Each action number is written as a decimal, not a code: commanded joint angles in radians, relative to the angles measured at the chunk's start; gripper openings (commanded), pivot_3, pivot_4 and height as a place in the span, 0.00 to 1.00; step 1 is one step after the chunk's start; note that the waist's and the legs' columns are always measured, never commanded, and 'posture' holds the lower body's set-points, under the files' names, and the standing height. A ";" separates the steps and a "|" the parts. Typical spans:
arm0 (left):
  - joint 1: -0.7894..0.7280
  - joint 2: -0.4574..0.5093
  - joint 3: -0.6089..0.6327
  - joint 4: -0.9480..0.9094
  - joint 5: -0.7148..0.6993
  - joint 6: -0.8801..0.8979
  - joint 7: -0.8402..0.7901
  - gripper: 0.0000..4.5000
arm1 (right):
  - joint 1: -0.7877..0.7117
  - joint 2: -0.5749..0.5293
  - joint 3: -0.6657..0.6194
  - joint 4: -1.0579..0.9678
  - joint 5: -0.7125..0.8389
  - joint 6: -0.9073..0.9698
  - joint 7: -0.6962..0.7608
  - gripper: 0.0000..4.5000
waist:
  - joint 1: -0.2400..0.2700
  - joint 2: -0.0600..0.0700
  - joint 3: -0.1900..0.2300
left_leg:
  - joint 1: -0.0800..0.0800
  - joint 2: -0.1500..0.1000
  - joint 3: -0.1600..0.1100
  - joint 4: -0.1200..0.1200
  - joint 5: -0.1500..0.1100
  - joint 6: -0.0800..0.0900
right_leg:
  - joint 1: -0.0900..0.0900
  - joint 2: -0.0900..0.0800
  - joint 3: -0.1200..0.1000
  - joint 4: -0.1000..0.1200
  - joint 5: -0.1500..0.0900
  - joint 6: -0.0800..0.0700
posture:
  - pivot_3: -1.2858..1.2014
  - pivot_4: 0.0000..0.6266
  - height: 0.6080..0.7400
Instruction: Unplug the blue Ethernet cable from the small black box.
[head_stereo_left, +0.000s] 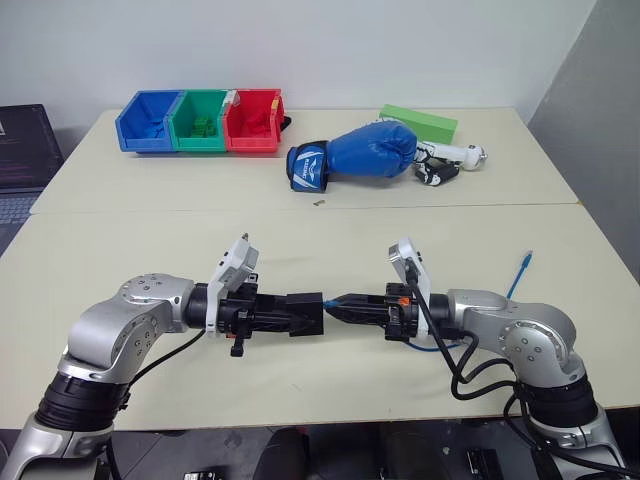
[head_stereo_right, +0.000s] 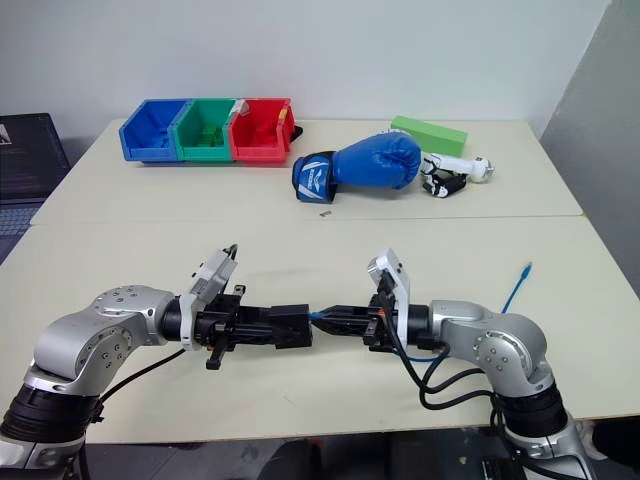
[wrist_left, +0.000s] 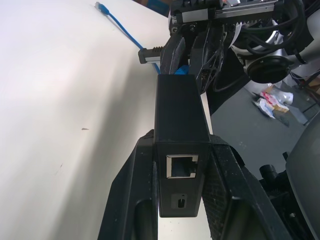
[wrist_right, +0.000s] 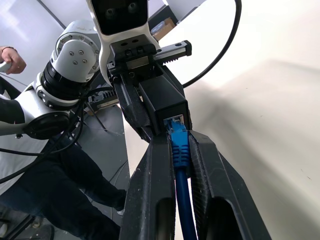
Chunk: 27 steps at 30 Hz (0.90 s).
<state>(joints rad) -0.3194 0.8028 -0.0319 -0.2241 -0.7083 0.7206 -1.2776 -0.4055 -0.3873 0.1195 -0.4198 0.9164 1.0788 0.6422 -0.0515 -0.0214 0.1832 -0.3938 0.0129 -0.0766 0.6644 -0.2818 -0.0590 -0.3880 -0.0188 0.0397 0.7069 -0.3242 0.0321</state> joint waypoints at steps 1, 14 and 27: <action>-0.006 -0.006 0.021 -0.030 -0.022 0.001 0.006 0.17 | -0.010 0.007 0.002 -0.023 0.008 -0.020 0.009 0.03 | 0.000 0.000 0.000 | 0.000 0.000 0.000 0.000 0.000 0.000 | 0.000 0.000 0.000 0.000 0.000 0.000 | 0.52 0.24 1.00; 0.032 0.043 0.071 0.039 0.014 -0.031 -0.001 0.17 | 0.003 -0.070 -0.088 0.043 0.043 0.014 0.040 0.03 | 0.000 0.000 0.000 | 0.000 0.000 0.000 0.000 0.000 0.000 | 0.000 0.000 0.000 0.000 0.000 0.000 | 0.52 0.24 1.00; 0.039 0.040 0.091 0.062 0.051 -0.061 0.038 0.17 | -0.208 -0.055 -0.098 0.717 -0.580 -0.644 -0.261 0.02 | -0.005 0.001 0.000 | 0.001 -0.001 0.003 0.000 0.000 0.000 | -0.001 0.000 0.001 0.000 0.000 0.000 | 0.52 0.24 1.00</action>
<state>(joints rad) -0.2713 0.8441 0.0408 -0.1464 -0.6595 0.6808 -1.2464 -0.5760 -0.4432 0.0221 0.1872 0.4584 0.5758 0.4713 -0.0567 -0.0209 0.1835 -0.3936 0.0119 -0.0741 0.6638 -0.2817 -0.0590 -0.3891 -0.0184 0.0409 0.7073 -0.3241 0.0322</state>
